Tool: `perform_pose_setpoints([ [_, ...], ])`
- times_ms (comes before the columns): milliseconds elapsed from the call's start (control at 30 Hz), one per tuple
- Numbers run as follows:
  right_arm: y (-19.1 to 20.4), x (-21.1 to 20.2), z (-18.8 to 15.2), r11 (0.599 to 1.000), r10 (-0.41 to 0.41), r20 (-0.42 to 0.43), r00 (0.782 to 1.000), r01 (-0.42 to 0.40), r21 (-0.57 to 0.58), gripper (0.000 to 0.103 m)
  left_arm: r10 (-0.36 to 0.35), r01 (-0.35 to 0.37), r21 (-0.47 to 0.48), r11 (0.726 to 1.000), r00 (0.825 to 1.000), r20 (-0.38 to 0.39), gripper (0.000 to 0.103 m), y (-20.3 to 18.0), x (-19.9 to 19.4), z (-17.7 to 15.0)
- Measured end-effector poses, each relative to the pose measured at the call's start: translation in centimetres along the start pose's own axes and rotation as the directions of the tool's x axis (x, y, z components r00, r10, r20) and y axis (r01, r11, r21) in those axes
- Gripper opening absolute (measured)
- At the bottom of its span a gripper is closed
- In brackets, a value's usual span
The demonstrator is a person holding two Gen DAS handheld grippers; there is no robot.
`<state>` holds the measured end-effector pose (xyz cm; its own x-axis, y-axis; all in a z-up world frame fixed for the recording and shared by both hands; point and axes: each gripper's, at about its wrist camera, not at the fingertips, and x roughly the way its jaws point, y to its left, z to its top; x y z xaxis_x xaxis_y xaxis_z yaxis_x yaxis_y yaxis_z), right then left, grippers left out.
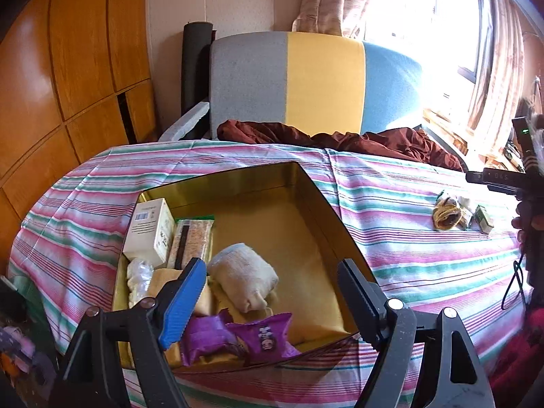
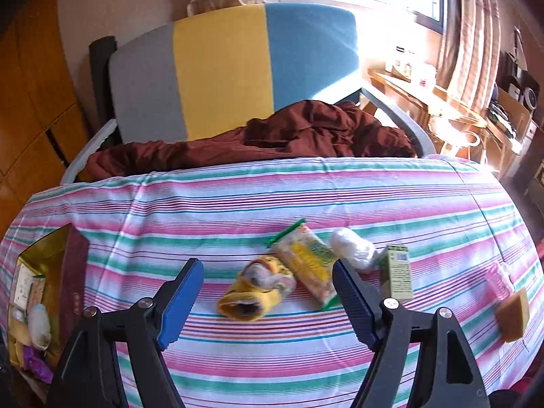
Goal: Organize objects
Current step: 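Move both tools back toward the items on the striped sheet, then grasp the yellow knit sock bundle with the left gripper and lift it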
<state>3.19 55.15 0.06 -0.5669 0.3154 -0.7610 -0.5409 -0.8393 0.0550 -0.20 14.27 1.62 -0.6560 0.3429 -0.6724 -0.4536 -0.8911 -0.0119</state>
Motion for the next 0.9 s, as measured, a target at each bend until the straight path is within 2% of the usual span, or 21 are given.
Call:
perform_pose_setpoints([
  [100, -3.9, 1.4, -0.1, 0.995, -0.062, -0.009, 0.998, 0.062, 0.073, 0.079, -0.016, 0.017, 0.034, 0.999, 1.000, -0.008, 0.080, -1.5, 0.4, 0.3],
  [200, -8.1, 2.3, -1.1, 0.972, -0.102, -0.005, 0.995, 0.101, 0.212, 0.080, -0.029, 0.030, 0.067, 0.997, 0.999, -0.016, 0.080, -3.0, 0.9, 0.7],
  [267, -10.5, 3.5, -1.8, 0.940, -0.103, -0.072, 0.992, 0.120, 0.319, 0.080, -0.038, 0.039, 0.084, 0.996, 0.999, -0.020, 0.080, -4.0, 1.3, 1.0],
  [333, -12.2, 3.7, -2.0, 0.910, -0.069, -0.081, 0.994, 0.096, 0.404, 0.080, -0.048, 0.050, 0.103, 0.993, 0.999, -0.025, 0.081, -5.1, 1.8, 1.3],
  [700, -13.1, 2.8, -2.2, 0.885, -0.031, -0.077, 0.997, 0.063, 0.460, 0.080, -0.111, 0.126, 0.192, 0.973, 0.990, -0.086, 0.081, -11.4, 5.2, 2.0],
  [900, -15.3, 2.0, -2.6, 0.826, -0.058, -0.070, 0.996, 0.087, 0.557, 0.080, -0.145, 0.170, 0.217, 0.961, 0.981, -0.130, 0.081, -14.5, 7.3, 2.3],
])
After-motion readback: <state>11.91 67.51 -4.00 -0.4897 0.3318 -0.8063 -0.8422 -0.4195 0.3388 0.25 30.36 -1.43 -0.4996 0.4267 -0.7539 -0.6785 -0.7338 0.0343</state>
